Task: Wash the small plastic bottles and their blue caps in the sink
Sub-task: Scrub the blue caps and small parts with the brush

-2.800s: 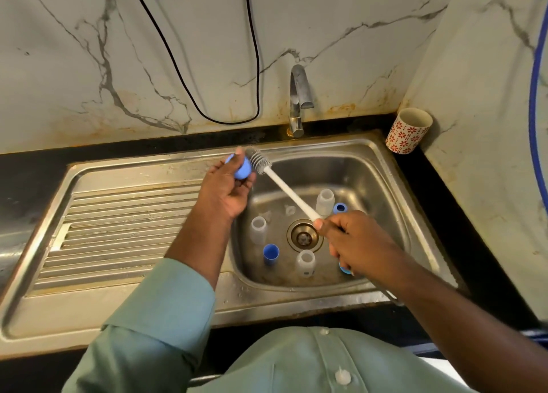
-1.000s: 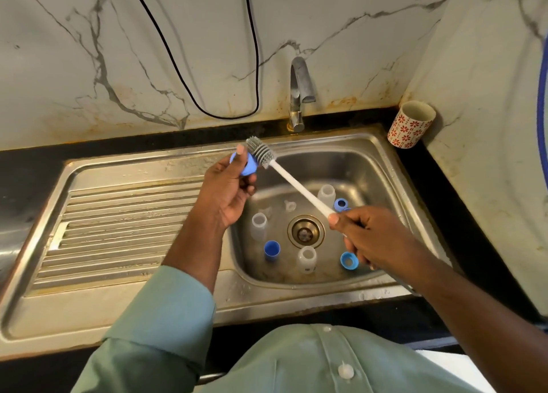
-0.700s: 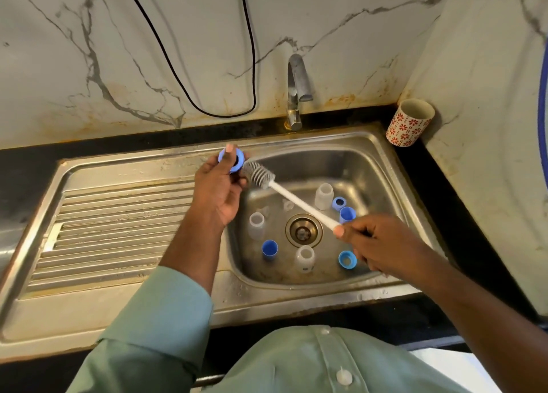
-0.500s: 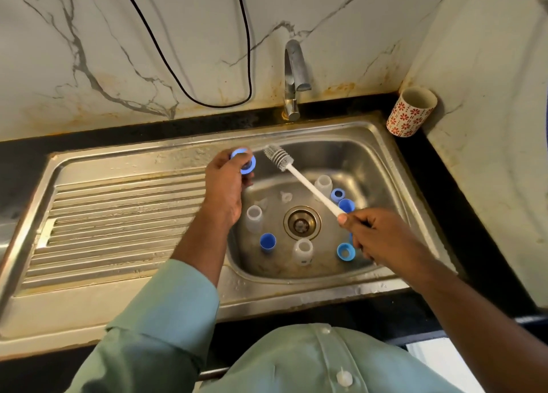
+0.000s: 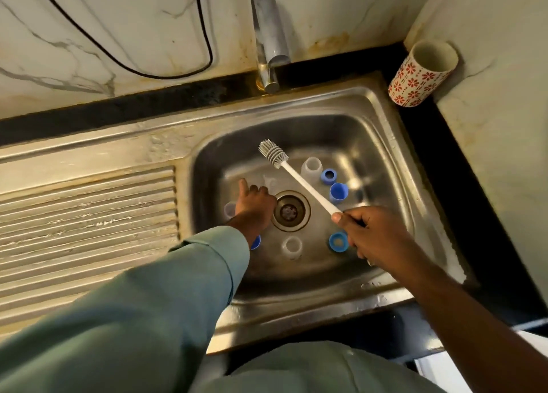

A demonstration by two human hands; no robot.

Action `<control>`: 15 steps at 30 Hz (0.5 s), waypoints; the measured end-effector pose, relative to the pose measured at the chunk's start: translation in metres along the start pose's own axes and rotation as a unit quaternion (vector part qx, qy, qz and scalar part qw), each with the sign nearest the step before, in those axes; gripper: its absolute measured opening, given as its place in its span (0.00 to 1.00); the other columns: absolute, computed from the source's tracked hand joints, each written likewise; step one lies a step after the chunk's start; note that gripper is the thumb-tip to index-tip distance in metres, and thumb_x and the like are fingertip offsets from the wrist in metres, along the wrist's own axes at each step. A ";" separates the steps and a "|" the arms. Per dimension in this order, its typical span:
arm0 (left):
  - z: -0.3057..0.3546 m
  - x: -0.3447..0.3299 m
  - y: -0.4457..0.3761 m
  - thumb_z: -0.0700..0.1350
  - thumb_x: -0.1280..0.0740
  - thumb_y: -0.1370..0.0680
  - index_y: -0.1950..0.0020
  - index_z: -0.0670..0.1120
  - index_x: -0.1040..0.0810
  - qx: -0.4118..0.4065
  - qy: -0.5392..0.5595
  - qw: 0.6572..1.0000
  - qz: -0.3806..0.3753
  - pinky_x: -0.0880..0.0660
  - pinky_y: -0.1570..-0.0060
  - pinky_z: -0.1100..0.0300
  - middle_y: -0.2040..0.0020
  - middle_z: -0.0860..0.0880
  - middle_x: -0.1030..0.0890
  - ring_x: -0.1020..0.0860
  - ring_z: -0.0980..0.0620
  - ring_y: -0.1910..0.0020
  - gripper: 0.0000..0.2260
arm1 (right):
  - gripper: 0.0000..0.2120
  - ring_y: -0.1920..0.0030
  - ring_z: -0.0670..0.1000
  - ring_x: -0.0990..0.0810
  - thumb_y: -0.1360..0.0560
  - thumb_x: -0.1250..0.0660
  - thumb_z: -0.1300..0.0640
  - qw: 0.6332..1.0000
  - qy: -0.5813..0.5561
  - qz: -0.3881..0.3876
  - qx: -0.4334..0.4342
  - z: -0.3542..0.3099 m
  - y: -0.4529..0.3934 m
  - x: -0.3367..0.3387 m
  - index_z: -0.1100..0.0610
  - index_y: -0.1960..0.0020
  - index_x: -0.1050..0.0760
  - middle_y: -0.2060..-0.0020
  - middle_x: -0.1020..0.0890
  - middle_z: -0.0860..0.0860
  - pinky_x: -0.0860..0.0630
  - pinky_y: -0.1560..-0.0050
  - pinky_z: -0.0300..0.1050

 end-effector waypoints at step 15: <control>0.057 0.030 -0.019 0.50 0.38 0.20 0.42 0.52 0.23 -0.037 0.122 0.991 0.038 0.34 0.39 0.45 0.43 0.49 0.21 0.24 0.44 0.42 0.09 | 0.12 0.75 0.50 0.27 0.23 0.34 0.46 0.998 -0.054 0.025 -0.018 0.014 -0.029 0.033 0.51 0.58 0.19 0.73 0.22 0.52 0.30 0.75 0.41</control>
Point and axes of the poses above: each hand's wrist, its own y-axis away from the middle knuckle, its own x-axis out of the back of the hand, z = x × y, the point moved 3 cm from there along -y, towards the middle knuckle
